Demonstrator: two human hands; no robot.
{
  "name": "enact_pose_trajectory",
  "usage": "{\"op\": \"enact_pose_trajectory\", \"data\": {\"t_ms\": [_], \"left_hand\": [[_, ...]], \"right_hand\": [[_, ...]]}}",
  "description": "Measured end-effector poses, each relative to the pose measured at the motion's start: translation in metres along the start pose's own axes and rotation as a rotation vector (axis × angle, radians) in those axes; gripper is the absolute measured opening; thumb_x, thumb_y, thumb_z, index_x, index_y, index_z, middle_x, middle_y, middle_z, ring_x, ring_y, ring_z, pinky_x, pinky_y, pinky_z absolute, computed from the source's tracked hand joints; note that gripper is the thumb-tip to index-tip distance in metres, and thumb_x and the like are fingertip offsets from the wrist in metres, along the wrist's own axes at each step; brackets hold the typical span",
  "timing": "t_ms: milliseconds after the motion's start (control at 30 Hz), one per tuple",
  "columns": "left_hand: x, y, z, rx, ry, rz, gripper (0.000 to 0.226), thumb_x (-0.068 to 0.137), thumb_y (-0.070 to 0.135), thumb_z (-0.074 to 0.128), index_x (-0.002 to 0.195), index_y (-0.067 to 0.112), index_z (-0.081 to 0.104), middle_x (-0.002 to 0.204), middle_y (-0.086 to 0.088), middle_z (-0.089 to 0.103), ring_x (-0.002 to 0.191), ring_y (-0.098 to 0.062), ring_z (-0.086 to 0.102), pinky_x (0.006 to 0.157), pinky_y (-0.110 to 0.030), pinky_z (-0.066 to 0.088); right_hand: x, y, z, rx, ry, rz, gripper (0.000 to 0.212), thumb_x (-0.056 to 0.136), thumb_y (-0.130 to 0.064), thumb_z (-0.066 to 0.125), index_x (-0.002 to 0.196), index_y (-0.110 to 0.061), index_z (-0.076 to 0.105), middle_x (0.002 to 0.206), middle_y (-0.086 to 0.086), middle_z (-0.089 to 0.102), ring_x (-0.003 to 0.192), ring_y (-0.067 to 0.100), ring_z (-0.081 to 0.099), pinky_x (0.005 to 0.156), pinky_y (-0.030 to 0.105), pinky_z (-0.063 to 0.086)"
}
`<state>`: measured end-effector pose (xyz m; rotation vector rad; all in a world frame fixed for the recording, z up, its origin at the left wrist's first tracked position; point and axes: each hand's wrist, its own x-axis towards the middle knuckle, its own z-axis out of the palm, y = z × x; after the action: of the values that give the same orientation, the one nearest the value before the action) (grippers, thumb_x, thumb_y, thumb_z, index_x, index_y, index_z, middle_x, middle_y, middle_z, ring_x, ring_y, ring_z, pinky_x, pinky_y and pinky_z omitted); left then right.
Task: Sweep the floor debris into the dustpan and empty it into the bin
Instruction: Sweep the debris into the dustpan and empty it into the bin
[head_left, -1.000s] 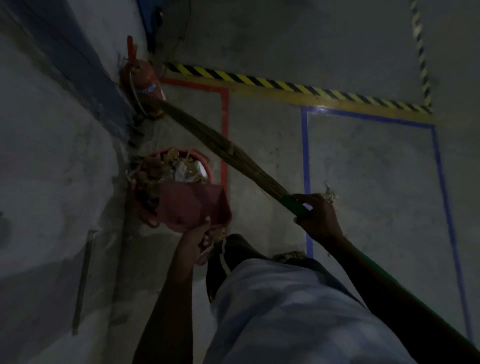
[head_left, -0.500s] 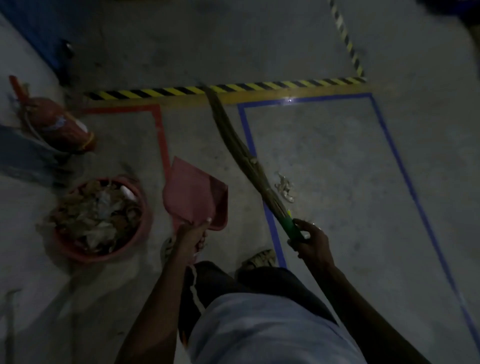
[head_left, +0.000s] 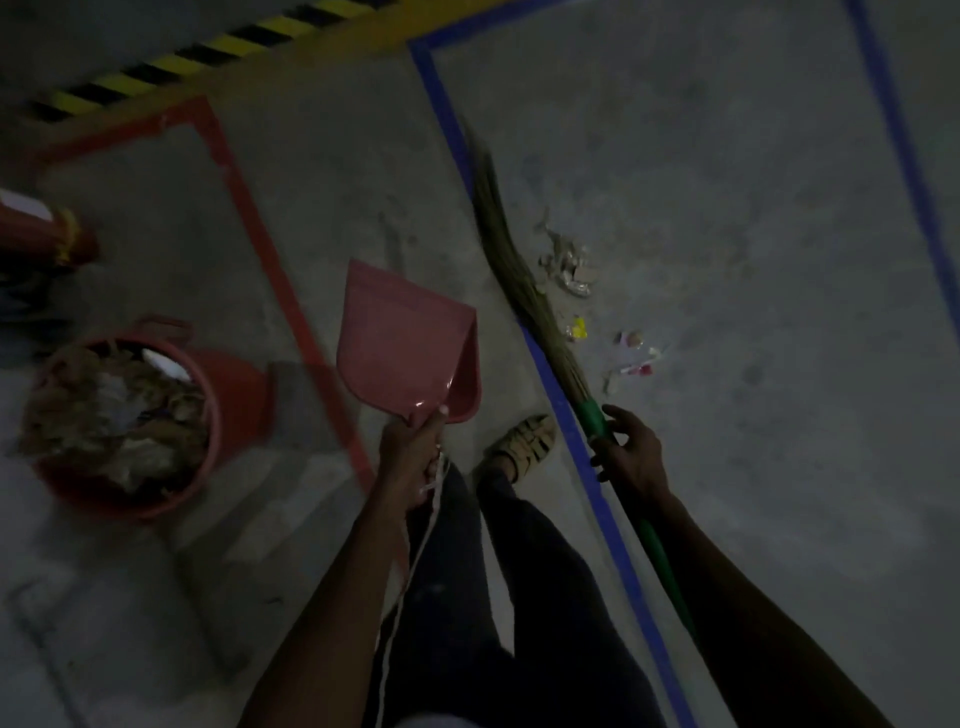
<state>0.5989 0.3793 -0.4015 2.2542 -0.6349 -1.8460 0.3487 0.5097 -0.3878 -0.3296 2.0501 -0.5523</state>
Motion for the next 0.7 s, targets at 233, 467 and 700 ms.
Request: {"op": "enact_pose_trajectory", "data": {"t_ms": [233, 467, 700], "left_hand": [[0.127, -0.032, 0.074, 0.007, 0.028, -0.008, 0.033, 0.089, 0.033, 0.077, 0.086, 0.004, 0.061, 0.046, 0.001, 0.049, 0.032, -0.01, 0.038, 0.036, -0.017, 0.028], [0.259, -0.055, 0.123, -0.022, 0.031, -0.029, 0.038, 0.09, 0.035, 0.076, 0.07, 0.011, 0.054, 0.048, -0.001, 0.046, 0.033, -0.011, 0.035, 0.038, -0.018, 0.029], [0.315, -0.065, 0.135, 0.114, -0.021, 0.033, 0.044, 0.09, 0.037, 0.076, 0.065, 0.009, 0.053, 0.049, -0.003, 0.043, 0.033, -0.013, 0.034, 0.044, -0.02, 0.029]], "right_hand": [[0.154, 0.063, 0.064, 0.018, -0.022, 0.07, 0.05, 0.089, -0.009, 0.064, 0.137, -0.009, 0.052, 0.122, 0.016, 0.061, 0.062, 0.025, 0.069, 0.05, 0.036, 0.057], [0.28, 0.123, 0.129, -0.035, 0.003, -0.035, 0.067, 0.078, -0.047, 0.056, 0.138, -0.016, 0.051, 0.122, 0.012, 0.065, 0.093, 0.036, 0.07, 0.079, 0.054, 0.058], [0.326, 0.145, 0.168, -0.015, 0.007, -0.014, 0.055, 0.096, -0.022, 0.056, 0.147, -0.01, 0.038, 0.131, 0.013, 0.057, 0.08, 0.029, 0.069, 0.064, 0.042, 0.061]]}}
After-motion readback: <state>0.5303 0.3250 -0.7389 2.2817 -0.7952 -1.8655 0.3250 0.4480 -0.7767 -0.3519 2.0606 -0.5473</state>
